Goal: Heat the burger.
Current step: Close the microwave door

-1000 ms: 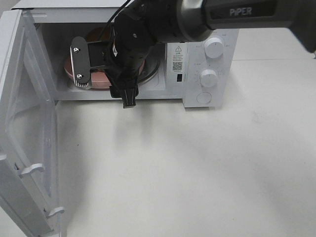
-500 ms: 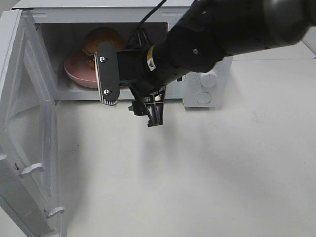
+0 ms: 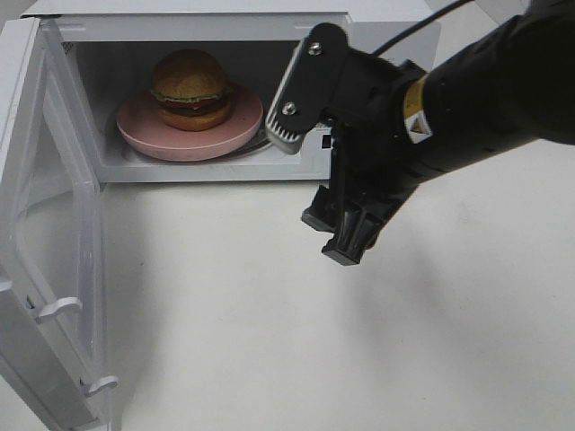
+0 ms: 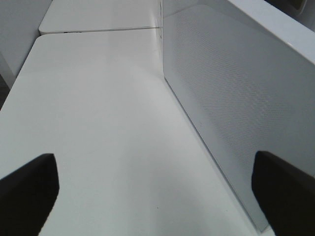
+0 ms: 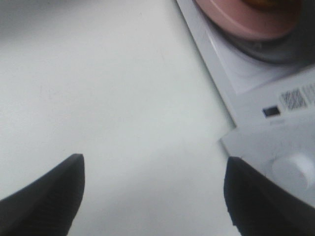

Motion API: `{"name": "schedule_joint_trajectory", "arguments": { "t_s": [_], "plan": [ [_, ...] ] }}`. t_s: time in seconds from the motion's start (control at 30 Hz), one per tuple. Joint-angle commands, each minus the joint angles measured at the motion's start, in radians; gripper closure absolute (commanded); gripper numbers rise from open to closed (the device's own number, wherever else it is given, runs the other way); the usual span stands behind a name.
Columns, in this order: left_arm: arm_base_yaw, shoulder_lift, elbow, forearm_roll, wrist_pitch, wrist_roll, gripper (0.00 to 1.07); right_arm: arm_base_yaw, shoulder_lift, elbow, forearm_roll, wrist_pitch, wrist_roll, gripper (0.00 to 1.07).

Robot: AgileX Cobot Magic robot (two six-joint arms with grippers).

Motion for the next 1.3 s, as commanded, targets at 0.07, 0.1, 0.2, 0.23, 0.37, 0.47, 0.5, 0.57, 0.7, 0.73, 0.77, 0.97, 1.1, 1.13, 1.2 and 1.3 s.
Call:
{"name": "schedule_joint_trajectory", "arguments": {
  "t_s": [0.07, 0.1, 0.2, 0.23, 0.37, 0.47, 0.5, 0.57, 0.7, 0.73, 0.77, 0.97, 1.1, 1.13, 1.2, 1.3],
  "plan": [
    [-0.006, -0.02, 0.002, -0.002, -0.004, -0.001, 0.07, -0.003, -0.116, 0.023, 0.033, 0.188, 0.233, 0.31],
    [-0.006, -0.02, 0.002, -0.002, -0.004, -0.001, 0.07, -0.003, -0.116, 0.023, 0.033, 0.188, 0.233, 0.31],
    [-0.006, -0.02, 0.002, -0.002, -0.004, -0.001, 0.07, -0.003, -0.191, 0.028, 0.039, 0.303, 0.312, 0.31],
    [-0.006, -0.02, 0.002, -0.002, -0.004, -0.001, 0.07, -0.003, -0.217, 0.028, 0.045, 0.346, 0.323, 0.31],
    [-0.006, -0.02, 0.002, -0.002, -0.004, -0.001, 0.07, -0.003, -0.295, 0.028, 0.08, 0.494, 0.324, 0.31],
    [-0.006, -0.02, 0.002, -0.002, -0.004, -0.001, 0.07, -0.003, -0.35, 0.028, 0.113, 0.598, 0.32, 0.31],
    [-0.006, -0.02, 0.002, -0.002, -0.004, -0.001, 0.07, -0.003, -0.371, 0.028, 0.123, 0.631, 0.316, 0.31],
    [-0.006, -0.02, 0.002, -0.002, -0.004, -0.001, 0.07, -0.003, -0.416, 0.028, 0.14, 0.68, 0.306, 0.31],
    [-0.006, -0.02, 0.002, -0.002, -0.004, -0.001, 0.07, -0.003, -0.541, 0.028, 0.173, 0.742, 0.294, 0.31],
    [-0.006, -0.02, 0.002, -0.002, -0.004, -0.001, 0.07, -0.003, -0.541, 0.028, 0.173, 0.742, 0.294, 0.31],
    [-0.006, -0.02, 0.002, -0.002, -0.004, -0.001, 0.07, -0.003, -0.602, 0.031, 0.177, 0.765, 0.294, 0.31],
    [-0.006, -0.02, 0.002, -0.002, -0.004, -0.001, 0.07, -0.003, -0.78, 0.096, 0.176, 0.771, 0.295, 0.31],
    [-0.006, -0.02, 0.002, -0.002, -0.004, -0.001, 0.07, -0.07, -0.923, 0.193, 0.18, 0.793, 0.294, 0.31],
    [-0.006, -0.02, 0.002, -0.002, -0.004, -0.001, 0.07, -0.104, -0.946, 0.212, 0.18, 0.793, 0.294, 0.31],
    [-0.006, -0.02, 0.002, -0.002, -0.004, -0.001, 0.07, -0.178, -0.987, 0.239, 0.18, 0.788, 0.29, 0.31],
    [-0.006, -0.02, 0.002, -0.002, -0.004, -0.001, 0.07, -0.274, -1.049, 0.268, 0.18, 0.78, 0.261, 0.31]
  ]
}}
